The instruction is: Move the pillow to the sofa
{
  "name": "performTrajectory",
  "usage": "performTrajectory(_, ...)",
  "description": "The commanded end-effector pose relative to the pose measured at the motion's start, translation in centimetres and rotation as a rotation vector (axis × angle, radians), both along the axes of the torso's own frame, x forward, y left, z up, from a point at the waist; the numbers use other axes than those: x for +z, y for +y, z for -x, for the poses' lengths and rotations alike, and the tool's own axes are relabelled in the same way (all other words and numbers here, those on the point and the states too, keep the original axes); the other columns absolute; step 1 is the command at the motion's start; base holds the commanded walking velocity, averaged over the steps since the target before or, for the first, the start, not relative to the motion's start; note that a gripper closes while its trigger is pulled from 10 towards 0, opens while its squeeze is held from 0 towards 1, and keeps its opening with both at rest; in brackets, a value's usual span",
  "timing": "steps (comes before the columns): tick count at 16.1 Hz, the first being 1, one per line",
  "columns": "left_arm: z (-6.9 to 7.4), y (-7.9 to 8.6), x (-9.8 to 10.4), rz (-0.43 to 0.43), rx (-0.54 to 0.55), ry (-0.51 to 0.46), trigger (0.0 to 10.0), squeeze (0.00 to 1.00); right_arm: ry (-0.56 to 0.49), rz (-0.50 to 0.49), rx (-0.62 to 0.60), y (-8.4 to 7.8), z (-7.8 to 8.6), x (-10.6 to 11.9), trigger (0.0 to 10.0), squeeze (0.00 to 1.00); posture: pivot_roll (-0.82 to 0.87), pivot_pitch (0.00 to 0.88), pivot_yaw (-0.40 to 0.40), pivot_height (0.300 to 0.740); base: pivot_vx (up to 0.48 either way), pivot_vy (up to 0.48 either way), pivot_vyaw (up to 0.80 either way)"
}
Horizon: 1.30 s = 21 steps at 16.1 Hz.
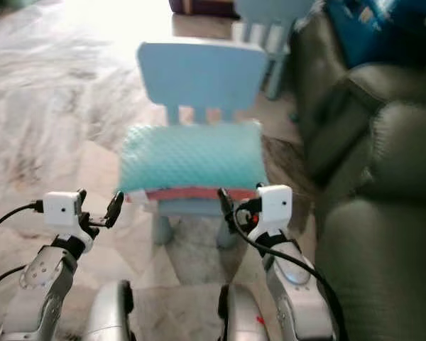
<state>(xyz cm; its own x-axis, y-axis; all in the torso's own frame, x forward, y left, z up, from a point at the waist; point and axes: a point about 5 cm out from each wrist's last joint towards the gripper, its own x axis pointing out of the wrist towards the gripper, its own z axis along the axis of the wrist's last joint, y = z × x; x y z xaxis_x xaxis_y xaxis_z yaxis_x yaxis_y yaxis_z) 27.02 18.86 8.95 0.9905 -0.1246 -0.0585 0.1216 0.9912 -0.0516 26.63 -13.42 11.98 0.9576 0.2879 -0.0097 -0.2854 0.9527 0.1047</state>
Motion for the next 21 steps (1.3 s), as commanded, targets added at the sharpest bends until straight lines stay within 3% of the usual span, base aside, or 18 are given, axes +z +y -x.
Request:
performTrajectory(1, -0.1, 0.2, -0.1, -0.006, -0.003, -0.002, 10.0, 0.0, -0.022, 0.001, -0.016, -0.1, -0.3, 0.3, 10.0, 0.0, -0.05, 0.099, -0.034, 0.694, 0.0, 0.0, 0.0)
performTrajectory(5, -1.0, 0.2, 0.4, -0.011, -0.008, -0.024, 10.0, 0.0, -0.038, -0.006, -0.032, -0.2, -0.8, 0.5, 10.0, 0.0, -0.05, 0.065, -0.027, 0.74, 0.0, 0.0, 0.0)
performTrajectory(10, -2.0, -0.6, 1.1, 0.006, -0.041, -0.052, 10.0, 0.0, -0.058, -0.013, -0.043, -0.2, -1.2, 0.7, 10.0, 0.0, -0.05, 0.037, -0.018, 0.74, 0.0, 0.0, 0.0)
performTrajectory(21, -2.4, -1.3, 0.9, 0.044, -0.041, -0.051, 10.0, 0.0, -0.08, -0.002, -0.051, -0.3, -1.4, 0.8, 10.0, 0.0, -0.06, 0.027, -0.023, 0.74, 0.0, 0.0, 0.0)
